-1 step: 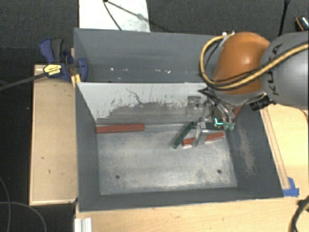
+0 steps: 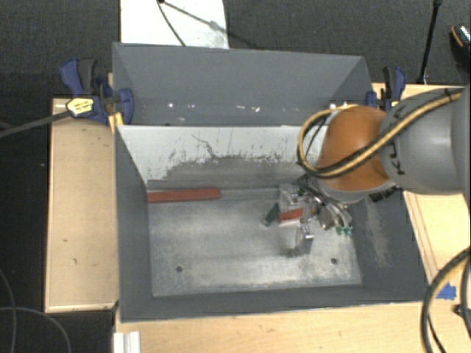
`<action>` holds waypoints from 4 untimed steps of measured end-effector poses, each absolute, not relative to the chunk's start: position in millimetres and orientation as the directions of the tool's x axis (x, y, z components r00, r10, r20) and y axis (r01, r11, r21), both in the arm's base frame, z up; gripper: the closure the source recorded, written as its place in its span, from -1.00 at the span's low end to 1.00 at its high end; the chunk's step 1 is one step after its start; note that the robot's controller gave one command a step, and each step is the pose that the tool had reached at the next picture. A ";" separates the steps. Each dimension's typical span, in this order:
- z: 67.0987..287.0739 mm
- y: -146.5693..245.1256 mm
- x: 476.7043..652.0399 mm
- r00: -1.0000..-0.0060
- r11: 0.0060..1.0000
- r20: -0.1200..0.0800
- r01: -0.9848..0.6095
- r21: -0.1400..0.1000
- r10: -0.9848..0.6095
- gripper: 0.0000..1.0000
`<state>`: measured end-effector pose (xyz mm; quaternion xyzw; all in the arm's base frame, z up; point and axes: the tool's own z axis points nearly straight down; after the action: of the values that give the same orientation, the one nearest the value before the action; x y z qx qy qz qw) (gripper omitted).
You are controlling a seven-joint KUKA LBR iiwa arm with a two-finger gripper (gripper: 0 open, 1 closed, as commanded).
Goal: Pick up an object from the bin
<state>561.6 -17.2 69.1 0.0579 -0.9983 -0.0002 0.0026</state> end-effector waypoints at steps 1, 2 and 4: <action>74.4 -16.4 565.1 -0.993 0.993 -0.005 -0.115 0.000 -0.115 1.00; 73.5 -16.3 564.4 -0.993 0.993 -0.003 -0.115 0.000 -0.115 -1.00; 70.9 -76.8 575.2 -0.998 0.998 -0.005 -0.056 0.000 -0.056 1.00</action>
Offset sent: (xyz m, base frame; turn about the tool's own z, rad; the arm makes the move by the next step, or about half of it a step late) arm 0.0000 0.0000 0.0000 0.0000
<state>575.2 -76.8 70.9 0.0283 -0.9996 0.0000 -0.0023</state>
